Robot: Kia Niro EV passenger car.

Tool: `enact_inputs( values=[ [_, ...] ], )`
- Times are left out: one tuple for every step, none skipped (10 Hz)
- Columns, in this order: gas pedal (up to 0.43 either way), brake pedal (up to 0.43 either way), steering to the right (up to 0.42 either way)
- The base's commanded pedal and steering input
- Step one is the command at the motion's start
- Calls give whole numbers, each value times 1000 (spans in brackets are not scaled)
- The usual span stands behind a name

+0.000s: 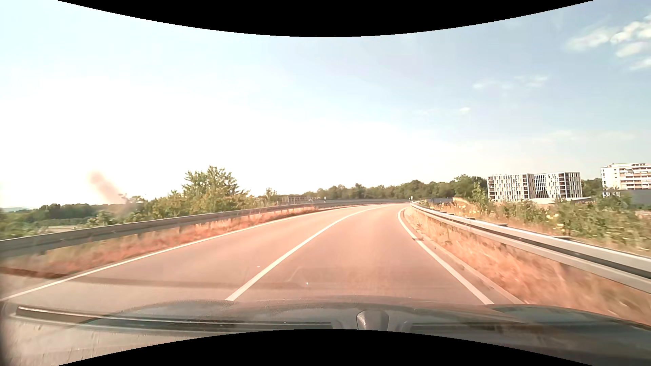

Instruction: Follow the waypoints while adhering to traffic rules and regulations

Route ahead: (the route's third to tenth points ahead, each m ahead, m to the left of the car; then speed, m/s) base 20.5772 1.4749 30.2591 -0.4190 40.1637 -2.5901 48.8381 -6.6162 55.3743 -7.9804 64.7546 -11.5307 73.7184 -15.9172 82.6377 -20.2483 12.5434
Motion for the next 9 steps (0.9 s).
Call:
enact_inputs(
  values=[
    [157,0,36],
    [157,0,36],
    [157,0,36],
    [157,0,36],
    [157,0,36],
    [157,0,35],
    [157,0,35],
    [157,0,32],
    [157,0,30]
  ],
)
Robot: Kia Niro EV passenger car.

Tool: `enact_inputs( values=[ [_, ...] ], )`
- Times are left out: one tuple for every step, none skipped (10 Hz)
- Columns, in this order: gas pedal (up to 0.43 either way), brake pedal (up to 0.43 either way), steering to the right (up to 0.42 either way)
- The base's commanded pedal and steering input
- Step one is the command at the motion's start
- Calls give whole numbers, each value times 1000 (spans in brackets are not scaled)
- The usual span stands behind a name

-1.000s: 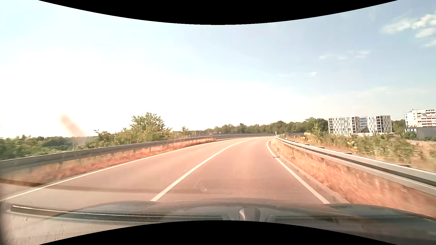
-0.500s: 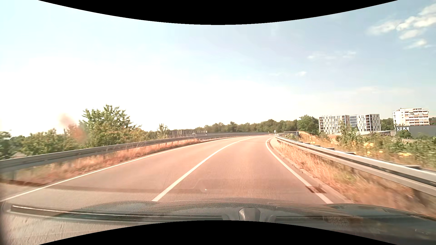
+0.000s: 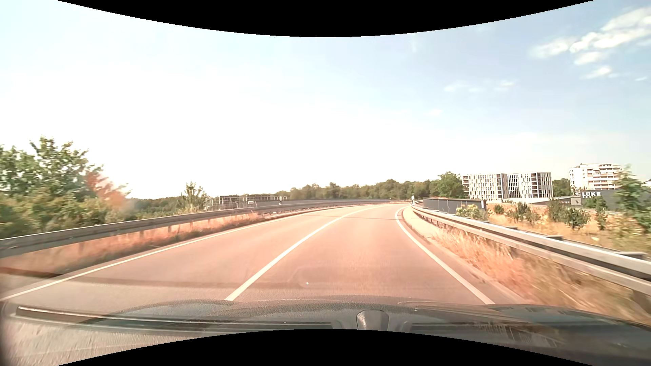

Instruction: Follow the waypoints while adhering to traffic rules and regulations

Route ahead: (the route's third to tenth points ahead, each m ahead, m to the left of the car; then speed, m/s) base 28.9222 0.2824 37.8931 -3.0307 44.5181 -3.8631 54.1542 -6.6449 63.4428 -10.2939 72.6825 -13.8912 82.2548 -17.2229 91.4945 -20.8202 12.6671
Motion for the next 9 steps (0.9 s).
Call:
enact_inputs(
  values=[
    [157,0,30],
    [157,0,30],
    [157,0,30],
    [157,0,30],
    [157,0,30],
    [157,0,30],
    [157,0,30],
    [150,0,30],
    [138,0,30]
  ],
)
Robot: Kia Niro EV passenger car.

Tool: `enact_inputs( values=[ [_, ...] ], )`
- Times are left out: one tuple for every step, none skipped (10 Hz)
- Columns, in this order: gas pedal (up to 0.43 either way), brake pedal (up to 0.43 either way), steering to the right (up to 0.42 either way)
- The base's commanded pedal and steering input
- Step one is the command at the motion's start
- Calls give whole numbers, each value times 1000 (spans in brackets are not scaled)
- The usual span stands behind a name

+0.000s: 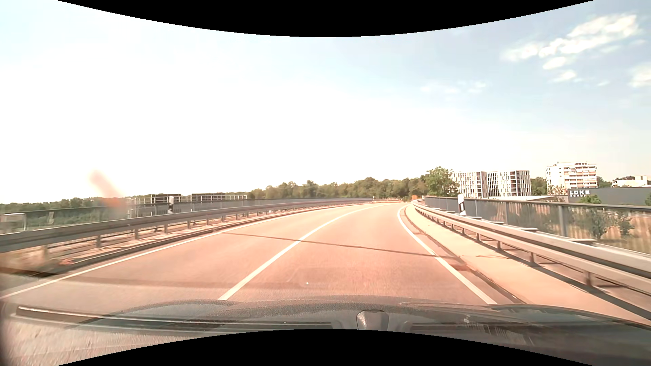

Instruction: Follow the waypoints while adhering to traffic rules and regulations

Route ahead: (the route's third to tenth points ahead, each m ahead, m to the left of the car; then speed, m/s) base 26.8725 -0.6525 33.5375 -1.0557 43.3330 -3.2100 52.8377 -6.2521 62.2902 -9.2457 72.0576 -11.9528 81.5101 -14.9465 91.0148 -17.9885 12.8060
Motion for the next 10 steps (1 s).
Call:
enact_inputs(
  values=[
    [138,0,29],
    [138,0,28],
    [138,0,28],
    [130,0,33],
    [130,0,38],
    [130,0,41],
    [130,0,42],
    [130,0,41],
    [110,0,35],
    [110,0,33]
  ],
)
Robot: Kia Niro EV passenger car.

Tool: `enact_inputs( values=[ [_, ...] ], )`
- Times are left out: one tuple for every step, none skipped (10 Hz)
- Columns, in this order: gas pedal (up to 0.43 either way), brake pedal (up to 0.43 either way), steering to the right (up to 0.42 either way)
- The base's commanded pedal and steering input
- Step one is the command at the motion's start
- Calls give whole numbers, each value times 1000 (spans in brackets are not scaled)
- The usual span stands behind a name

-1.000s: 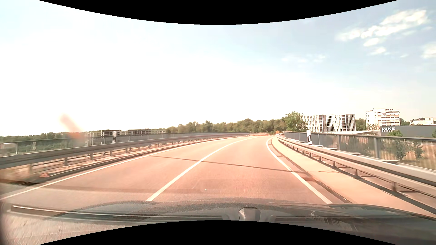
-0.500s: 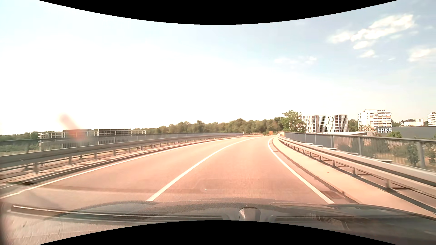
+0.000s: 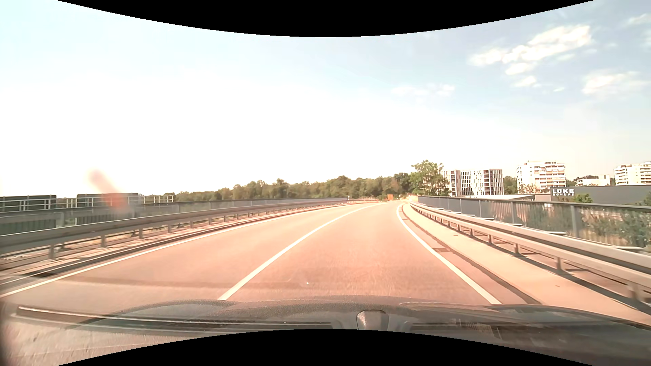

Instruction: Follow the waypoints while adhering to traffic rules and regulations

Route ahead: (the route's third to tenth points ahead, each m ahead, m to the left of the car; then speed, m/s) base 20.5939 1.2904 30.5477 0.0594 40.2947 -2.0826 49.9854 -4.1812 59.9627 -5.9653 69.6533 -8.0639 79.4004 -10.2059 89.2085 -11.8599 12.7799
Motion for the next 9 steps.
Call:
enact_inputs(
  values=[
    [110,0,33],
    [110,0,31],
    [110,0,31],
    [110,0,31],
    [110,0,31],
    [110,0,31],
    [110,0,31],
    [110,0,31],
    [110,0,30]
  ],
)
